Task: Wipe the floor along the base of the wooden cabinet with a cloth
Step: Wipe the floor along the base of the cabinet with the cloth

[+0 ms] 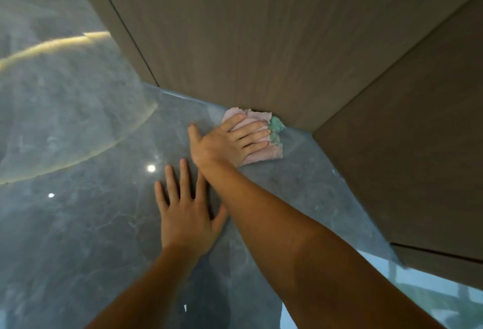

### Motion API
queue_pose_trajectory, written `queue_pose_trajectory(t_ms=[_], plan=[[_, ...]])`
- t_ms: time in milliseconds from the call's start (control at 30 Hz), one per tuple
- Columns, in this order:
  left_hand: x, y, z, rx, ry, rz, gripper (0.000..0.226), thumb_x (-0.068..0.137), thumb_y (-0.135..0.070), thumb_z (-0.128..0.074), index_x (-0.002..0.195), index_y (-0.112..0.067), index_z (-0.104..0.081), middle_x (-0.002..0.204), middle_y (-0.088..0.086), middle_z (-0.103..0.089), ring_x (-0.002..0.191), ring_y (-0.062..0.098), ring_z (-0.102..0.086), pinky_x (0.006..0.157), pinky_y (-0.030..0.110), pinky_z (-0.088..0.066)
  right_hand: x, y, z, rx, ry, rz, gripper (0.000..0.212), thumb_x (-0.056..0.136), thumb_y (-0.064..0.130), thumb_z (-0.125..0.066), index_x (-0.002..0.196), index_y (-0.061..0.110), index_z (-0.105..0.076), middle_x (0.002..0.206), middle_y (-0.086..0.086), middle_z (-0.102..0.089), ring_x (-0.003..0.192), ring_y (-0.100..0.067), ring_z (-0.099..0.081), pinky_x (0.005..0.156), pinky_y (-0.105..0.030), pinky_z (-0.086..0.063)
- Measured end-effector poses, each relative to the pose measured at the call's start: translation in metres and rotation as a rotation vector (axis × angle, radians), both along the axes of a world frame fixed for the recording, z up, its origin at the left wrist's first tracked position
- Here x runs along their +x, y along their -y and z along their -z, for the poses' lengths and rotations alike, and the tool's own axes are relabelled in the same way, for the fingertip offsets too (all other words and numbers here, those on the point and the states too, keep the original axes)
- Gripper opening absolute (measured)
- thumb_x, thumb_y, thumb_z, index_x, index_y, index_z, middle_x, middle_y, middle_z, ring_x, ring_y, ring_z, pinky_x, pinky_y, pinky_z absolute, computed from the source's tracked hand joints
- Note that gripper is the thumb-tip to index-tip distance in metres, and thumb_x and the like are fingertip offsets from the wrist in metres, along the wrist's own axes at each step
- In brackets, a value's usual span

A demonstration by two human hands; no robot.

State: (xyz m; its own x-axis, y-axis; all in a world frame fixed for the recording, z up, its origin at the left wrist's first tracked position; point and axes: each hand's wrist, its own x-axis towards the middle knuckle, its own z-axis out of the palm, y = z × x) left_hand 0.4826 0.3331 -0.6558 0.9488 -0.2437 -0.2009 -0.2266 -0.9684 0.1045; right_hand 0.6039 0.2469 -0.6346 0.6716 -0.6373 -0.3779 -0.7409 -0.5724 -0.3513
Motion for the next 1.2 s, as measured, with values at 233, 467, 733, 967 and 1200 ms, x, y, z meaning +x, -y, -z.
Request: queue_pose_trajectory(t_ms=[233,467,733,967,1200], plan=[[-0.001,-0.002,-0.002,0.008,-0.041,0.026,0.081,0.081,-0.061,-0.032,0.148,-0.016,-0.036,0.153,0.026,-0.036,0.145,0.051,-0.020,0.115,0.067,-0.015,-0.015,-0.028,0.002,0.029,0.154,-0.731,0.073,0.092,0.063,-0.033,0.154,0.029,-0.015,0.165,-0.015,0.006,0.150,-0.037,0.012,0.119,-0.058,0.007],[-0.001,-0.002,-0.003,-0.065,0.016,-0.022,0.082,0.083,-0.069,-0.036,0.152,-0.026,-0.026,0.164,0.014,-0.016,0.151,0.040,-0.008,0.119,0.060,-0.009,-0.047,0.118,0.018,-0.172,0.216,-1.037,0.048,0.102,0.045,-0.029,0.150,0.040,-0.031,0.164,-0.004,-0.019,0.152,-0.025,-0.014,0.121,-0.047,-0.014],[-0.002,0.000,-0.005,-0.087,0.040,-0.021,0.082,0.084,-0.065,-0.038,0.152,-0.020,-0.028,0.162,0.018,-0.019,0.150,0.044,-0.009,0.117,0.063,-0.010,-0.180,0.151,0.010,-0.263,0.006,-0.431,0.062,0.096,0.055,-0.018,0.155,0.034,-0.015,0.165,-0.013,-0.009,0.151,-0.036,-0.009,0.121,-0.055,-0.005],[-0.003,-0.008,-0.006,-0.243,0.090,-0.049,0.073,0.075,-0.056,-0.057,0.136,-0.016,-0.052,0.152,0.015,-0.043,0.147,0.041,-0.024,0.118,0.060,-0.016,-0.041,0.009,-0.004,-0.102,0.088,-0.901,0.058,0.099,0.034,-0.033,0.155,0.031,-0.016,0.166,-0.006,-0.007,0.152,-0.033,0.000,0.121,-0.052,0.001],[0.005,-0.034,0.002,-0.219,0.033,0.111,0.070,0.081,-0.063,-0.048,0.138,-0.023,-0.052,0.149,0.015,-0.048,0.142,0.043,-0.034,0.114,0.059,-0.028,0.017,-0.009,-0.006,-0.075,-0.122,-1.189,0.061,0.098,0.032,-0.032,0.154,0.038,-0.008,0.166,-0.006,0.008,0.151,-0.036,0.009,0.121,-0.055,0.000]])
